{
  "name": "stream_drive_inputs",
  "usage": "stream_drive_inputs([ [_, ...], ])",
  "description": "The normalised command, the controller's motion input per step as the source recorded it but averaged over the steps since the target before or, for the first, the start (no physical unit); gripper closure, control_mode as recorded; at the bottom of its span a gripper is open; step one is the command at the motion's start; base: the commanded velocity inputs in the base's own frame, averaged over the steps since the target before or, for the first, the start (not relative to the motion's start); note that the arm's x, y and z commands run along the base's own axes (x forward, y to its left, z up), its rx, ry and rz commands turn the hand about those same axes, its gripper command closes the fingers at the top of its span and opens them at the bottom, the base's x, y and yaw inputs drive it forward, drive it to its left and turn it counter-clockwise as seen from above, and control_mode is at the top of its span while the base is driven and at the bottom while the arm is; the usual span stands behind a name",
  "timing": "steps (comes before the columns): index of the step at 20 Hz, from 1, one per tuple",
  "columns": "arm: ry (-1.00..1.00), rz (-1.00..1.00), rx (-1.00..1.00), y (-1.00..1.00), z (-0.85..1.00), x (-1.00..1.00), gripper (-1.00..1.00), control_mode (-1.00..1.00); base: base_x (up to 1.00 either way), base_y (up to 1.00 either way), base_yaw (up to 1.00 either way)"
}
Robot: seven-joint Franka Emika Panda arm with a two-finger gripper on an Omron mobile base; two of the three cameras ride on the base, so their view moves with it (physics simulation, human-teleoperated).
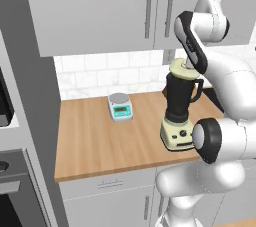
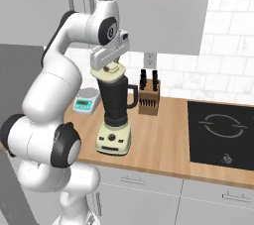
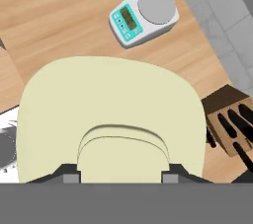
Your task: Close the lid blender by securely placing the lid on top.
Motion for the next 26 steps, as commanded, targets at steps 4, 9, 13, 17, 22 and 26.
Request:
stream_drive_inputs([
  [4,0.09,0.00,0.00,0.00,0.00,0.34,1.00,-1.00,0.00,0.00,0.00],
  [9,0.00,0.00,-0.03,0.00,-0.23,0.06,1.00,-1.00,0.00,0.00,0.00],
  [13,0.00,0.00,-0.05,0.00,-0.34,0.00,1.00,-1.00,0.00,0.00,0.00],
  [17,0.00,0.00,-0.05,0.00,-0.34,-0.01,1.00,-1.00,0.00,0.00,0.00],
  [22,0.00,0.00,-0.01,0.00,-0.22,-0.11,1.00,-1.00,0.00,0.00,0.00],
  [26,0.00,0.00,0.00,0.00,-0.01,0.00,1.00,-1.00,0.00,0.00,0.00],
])
